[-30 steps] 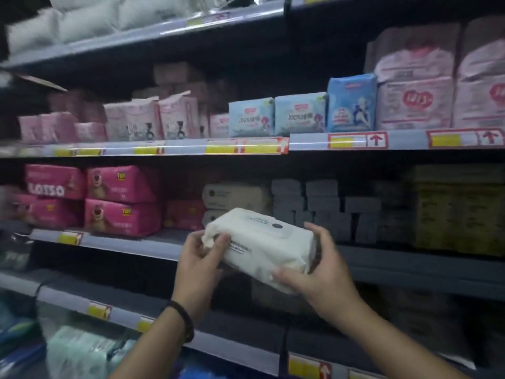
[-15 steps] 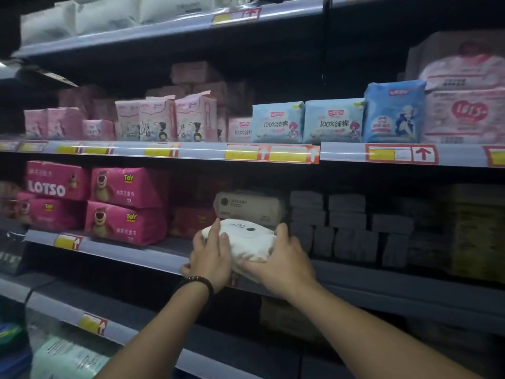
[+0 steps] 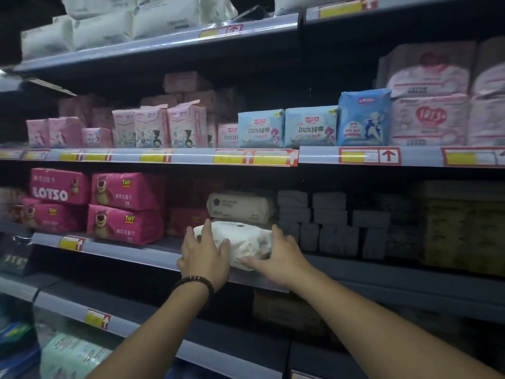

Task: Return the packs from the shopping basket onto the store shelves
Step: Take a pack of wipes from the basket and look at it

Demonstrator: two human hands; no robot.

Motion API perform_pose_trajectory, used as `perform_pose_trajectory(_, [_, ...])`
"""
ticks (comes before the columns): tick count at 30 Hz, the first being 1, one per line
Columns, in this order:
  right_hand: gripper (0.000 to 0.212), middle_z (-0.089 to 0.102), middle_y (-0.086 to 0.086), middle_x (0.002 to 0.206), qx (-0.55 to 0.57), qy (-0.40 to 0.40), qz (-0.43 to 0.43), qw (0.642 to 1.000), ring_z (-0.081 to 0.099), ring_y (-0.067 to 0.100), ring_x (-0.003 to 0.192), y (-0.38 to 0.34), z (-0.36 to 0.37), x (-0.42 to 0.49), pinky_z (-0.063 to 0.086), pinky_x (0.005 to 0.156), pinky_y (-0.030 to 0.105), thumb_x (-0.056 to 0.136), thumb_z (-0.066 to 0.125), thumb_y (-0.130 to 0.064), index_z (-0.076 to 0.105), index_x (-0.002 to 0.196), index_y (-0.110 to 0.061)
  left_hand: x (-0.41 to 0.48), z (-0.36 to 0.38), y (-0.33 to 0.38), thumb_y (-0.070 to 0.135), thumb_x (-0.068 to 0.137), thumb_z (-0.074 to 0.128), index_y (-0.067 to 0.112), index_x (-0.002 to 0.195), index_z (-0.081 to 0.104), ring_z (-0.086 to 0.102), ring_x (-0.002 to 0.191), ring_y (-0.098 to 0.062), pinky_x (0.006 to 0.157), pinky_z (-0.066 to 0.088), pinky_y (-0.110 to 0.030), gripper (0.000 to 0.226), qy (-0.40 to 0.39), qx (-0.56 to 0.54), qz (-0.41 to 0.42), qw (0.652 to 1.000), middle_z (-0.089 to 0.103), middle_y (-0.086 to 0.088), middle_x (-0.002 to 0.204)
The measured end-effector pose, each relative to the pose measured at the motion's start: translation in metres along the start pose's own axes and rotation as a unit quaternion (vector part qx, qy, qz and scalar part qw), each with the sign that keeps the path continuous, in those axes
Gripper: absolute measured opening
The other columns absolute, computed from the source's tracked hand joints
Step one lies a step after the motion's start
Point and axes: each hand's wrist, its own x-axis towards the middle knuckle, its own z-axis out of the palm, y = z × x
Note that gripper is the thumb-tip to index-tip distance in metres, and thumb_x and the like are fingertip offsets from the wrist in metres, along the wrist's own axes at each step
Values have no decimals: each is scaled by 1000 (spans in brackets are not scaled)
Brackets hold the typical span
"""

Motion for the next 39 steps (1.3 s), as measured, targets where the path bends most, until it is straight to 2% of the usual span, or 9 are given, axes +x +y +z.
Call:
perform_pose_trajectory(4, [73, 39, -6, 153, -43, 47, -76, 995, 43, 16, 142, 41, -28, -72, 42, 113, 33, 95, 67, -59, 36, 156, -32, -81, 8, -1, 27, 91, 69, 30, 140, 47, 47, 131, -23, 106, 44, -44, 54, 66, -70, 183, 978, 46, 4, 141])
perform_pose_trajectory(7, [39, 52, -22, 127, -34, 22, -91, 995, 52, -2, 120, 89, -39, -138, 46, 102, 26, 96, 66, -56, 53, 129, -42, -163, 28, -5, 27, 89, 68, 40, 108, 57, 57, 106, -3, 90, 48, -23, 25, -39, -125, 252, 959, 53, 22, 110])
perform_pose_trajectory(14, [25, 69, -20, 100, -11, -58, 32, 998, 65, -5, 102, 222, -10, -273, 52, 86, 15, 81, 70, -56, 66, 99, -39, -302, 132, -48, 32, 81, 62, 38, 93, 62, 63, 68, 1, 66, 48, -15, 13, -305, -119, 121, 937, 69, 16, 82])
perform_pose_trajectory(17, [27, 72, -11, 89, 15, -58, 117, 991, 68, 3, 91, 275, 22, -333, 52, 76, 15, 78, 65, -46, 71, 95, -27, -330, 164, -68, 29, 90, 61, 33, 98, 61, 70, 90, -13, 74, 46, -24, 9, -404, 36, 134, 904, 75, 4, 100])
perform_pose_trajectory(22, [14, 72, -5, 91, -9, -150, 220, 964, 68, 11, 86, 317, 66, -383, 56, 78, 30, 91, 70, -32, 71, 102, -24, -354, 197, -83, 47, 94, 66, 18, 134, 56, 55, 131, -27, 104, 45, -32, 51, -563, 249, 102, 781, 58, -7, 144])
perform_pose_trajectory(27, [22, 73, 0, 100, -6, -204, 222, 953, 69, 19, 91, 313, 93, -384, 57, 77, 31, 90, 73, -31, 71, 110, -22, -396, 213, -87, 76, 75, 65, 22, 156, 19, 50, 134, -41, 106, 46, -43, 107, -502, 283, 46, 816, 28, -21, 154])
perform_pose_trajectory(31, [29, 75, -2, 104, -20, -207, 233, 950, 69, 20, 102, 308, 106, -383, 56, 90, 35, 86, 73, -40, 72, 110, -24, -416, 218, -93, 73, 71, 70, 25, 160, 2, 28, 145, -34, 110, 41, -46, 122, -493, 390, 151, 763, 21, -4, 157])
perform_pose_trajectory(36, [26, 71, -3, 109, -2, -209, 238, 948, 68, 17, 103, 313, 104, -385, 56, 92, 33, 90, 76, -35, 72, 114, -25, -414, 213, -91, 70, 65, 73, 23, 155, 14, 43, 134, -36, 100, 50, -46, 117, -493, 416, 201, 737, 38, -7, 144])
perform_pose_trajectory(39, [26, 69, -3, 112, 18, -200, 246, 948, 66, 14, 102, 317, 95, -382, 55, 87, 28, 94, 73, -32, 71, 118, -23, -407, 205, -86, 68, 66, 74, 22, 147, 26, 47, 130, -35, 100, 51, -45, 105, -492, 377, 201, 758, 43, -5, 140])
